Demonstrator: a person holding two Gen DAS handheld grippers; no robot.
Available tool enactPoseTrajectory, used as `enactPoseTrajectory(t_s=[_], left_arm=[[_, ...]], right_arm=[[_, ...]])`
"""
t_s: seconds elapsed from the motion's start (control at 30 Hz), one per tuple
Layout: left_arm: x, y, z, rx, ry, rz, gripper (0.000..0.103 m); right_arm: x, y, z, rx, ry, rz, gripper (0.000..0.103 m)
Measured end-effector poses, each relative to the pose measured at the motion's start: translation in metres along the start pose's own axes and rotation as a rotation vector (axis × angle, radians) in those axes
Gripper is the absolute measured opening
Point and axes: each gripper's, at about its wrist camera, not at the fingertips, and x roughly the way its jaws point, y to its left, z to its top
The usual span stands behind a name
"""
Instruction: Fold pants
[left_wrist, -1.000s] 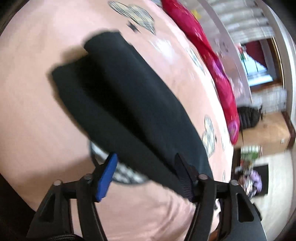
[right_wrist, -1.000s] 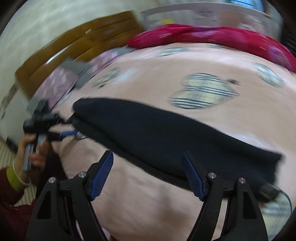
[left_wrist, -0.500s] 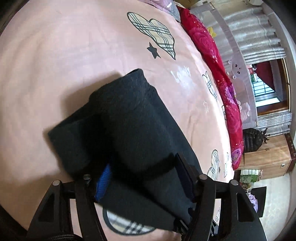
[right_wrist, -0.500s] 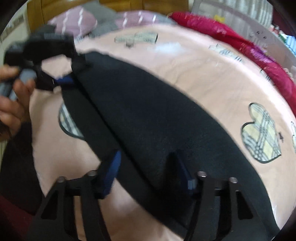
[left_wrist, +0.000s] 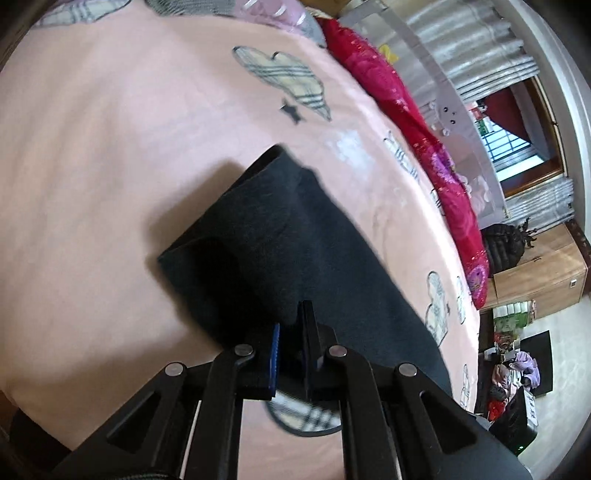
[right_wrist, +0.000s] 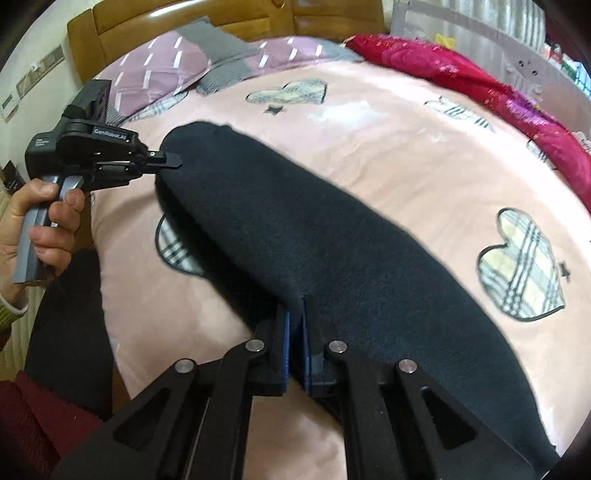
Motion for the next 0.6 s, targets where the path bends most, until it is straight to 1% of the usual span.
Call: enactPoseTrajectory(t_s=[0.07, 0.17, 0.23, 0.3, 0.37, 0.4, 0.43, 0.47, 0.5, 0.53, 0.57, 0.6], left_arm=[[0.002, 0.008, -0.004, 0.002, 0.007, 0.017, 0.008], [0.000, 0.016, -0.011, 0.017, 0.004, 0.018, 0.008], [-0.001, 0.018, -0.013, 0.027, 0.009, 0.022, 0.008], [-0.005, 0.018, -0.015, 0.028, 0.019, 0.024, 0.008], [-0.011, 0.015, -0.015, 0.033, 0.018, 0.034, 0.007], [-0.016, 0.013, -0.016, 0.035, 0.013, 0.049, 0.009], [-0.020, 0.011, -0.014, 0.030, 0.011, 0.067, 0.018], [-0.023, 0.012, -0.013, 0.016, 0.011, 0.081, 0.032], [-0.026, 0.012, -0.012, 0.003, 0.007, 0.080, 0.041], [-0.030, 0.014, -0.010, -0.020, -0.005, 0.083, 0.063], [-0.033, 0.016, -0.008, -0.050, -0.016, 0.097, 0.079], [-0.035, 0.018, -0.006, -0.076, -0.026, 0.104, 0.081]], right_arm=[[0.013, 0.003, -0.003, -0.007, 0.034, -0.001, 0.007], [0.028, 0.008, -0.009, -0.013, 0.076, 0.013, 0.007], [0.030, 0.009, -0.011, -0.009, 0.077, 0.011, 0.006], [0.030, 0.007, -0.010, 0.007, 0.084, 0.027, 0.007], [0.028, 0.008, -0.009, -0.007, 0.088, 0.030, 0.007], [0.026, 0.009, -0.008, -0.014, 0.087, 0.031, 0.007], [0.025, 0.010, -0.008, -0.020, 0.090, 0.035, 0.007], [0.023, 0.010, -0.007, -0.024, 0.088, 0.036, 0.007], [0.022, 0.010, -0.007, -0.022, 0.087, 0.042, 0.007], [0.021, 0.008, -0.006, -0.019, 0.090, 0.053, 0.007], [0.020, 0.006, -0.006, -0.014, 0.091, 0.061, 0.009], [0.020, 0.004, -0.005, -0.002, 0.094, 0.072, 0.011]])
